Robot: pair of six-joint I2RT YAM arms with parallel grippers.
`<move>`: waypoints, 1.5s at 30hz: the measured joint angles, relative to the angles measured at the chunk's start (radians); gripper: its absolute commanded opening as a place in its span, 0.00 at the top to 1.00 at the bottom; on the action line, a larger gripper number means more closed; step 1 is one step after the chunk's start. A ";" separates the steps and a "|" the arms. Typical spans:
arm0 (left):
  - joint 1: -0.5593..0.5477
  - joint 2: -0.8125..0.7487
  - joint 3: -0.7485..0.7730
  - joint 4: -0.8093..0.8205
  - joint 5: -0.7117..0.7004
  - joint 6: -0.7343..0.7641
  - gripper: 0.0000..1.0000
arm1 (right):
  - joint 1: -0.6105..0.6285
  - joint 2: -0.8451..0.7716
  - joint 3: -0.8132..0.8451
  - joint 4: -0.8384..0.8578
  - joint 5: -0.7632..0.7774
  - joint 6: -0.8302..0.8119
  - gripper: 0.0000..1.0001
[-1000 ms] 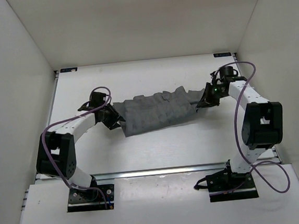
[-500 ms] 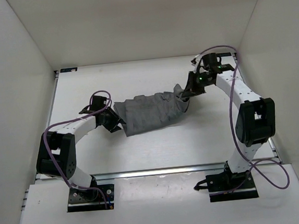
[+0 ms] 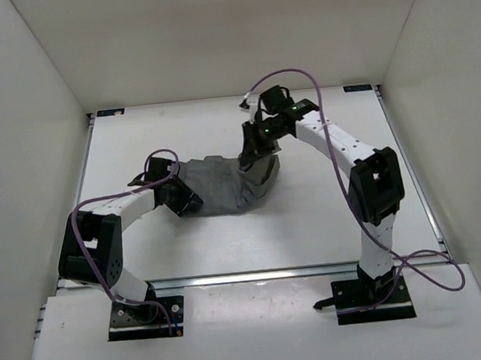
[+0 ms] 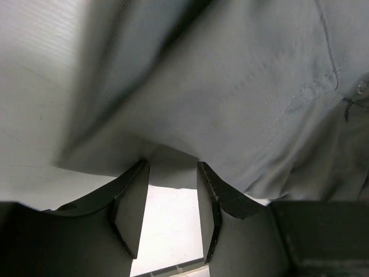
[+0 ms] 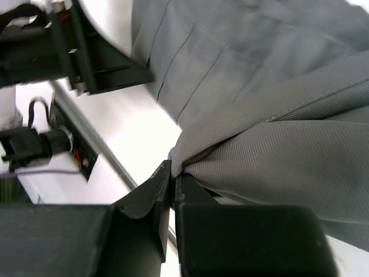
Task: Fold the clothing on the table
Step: Fold the skirt
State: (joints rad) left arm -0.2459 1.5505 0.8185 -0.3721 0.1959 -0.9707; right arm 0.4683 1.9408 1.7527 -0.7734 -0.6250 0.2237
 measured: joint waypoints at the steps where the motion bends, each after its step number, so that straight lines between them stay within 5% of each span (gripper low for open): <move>1: 0.000 0.000 -0.003 0.001 0.000 -0.001 0.51 | 0.022 0.018 0.022 -0.004 -0.004 -0.004 1.00; 11: 0.007 -0.002 -0.037 0.006 -0.003 -0.009 0.53 | 0.150 0.186 0.295 -0.073 0.000 -0.015 1.00; 22: 0.085 -0.136 0.024 -0.063 -0.114 0.021 0.51 | 0.016 0.158 0.232 -0.098 0.019 -0.026 1.00; 35: 0.081 -0.090 -0.006 -0.121 -0.213 0.051 0.41 | 0.011 0.102 0.168 -0.102 0.030 -0.042 1.00; 39: 0.078 -0.056 -0.027 -0.114 -0.216 0.059 0.83 | -0.009 0.058 0.105 -0.093 0.031 -0.044 1.00; 45: 0.060 -0.015 -0.043 -0.072 -0.190 0.063 0.99 | -0.080 -0.053 -0.037 -0.065 0.030 -0.054 1.00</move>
State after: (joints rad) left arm -0.1864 1.5356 0.7753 -0.4442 0.0063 -0.9077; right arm 0.3882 1.8881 1.7161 -0.8387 -0.5949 0.1699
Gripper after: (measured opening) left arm 0.068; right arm 0.021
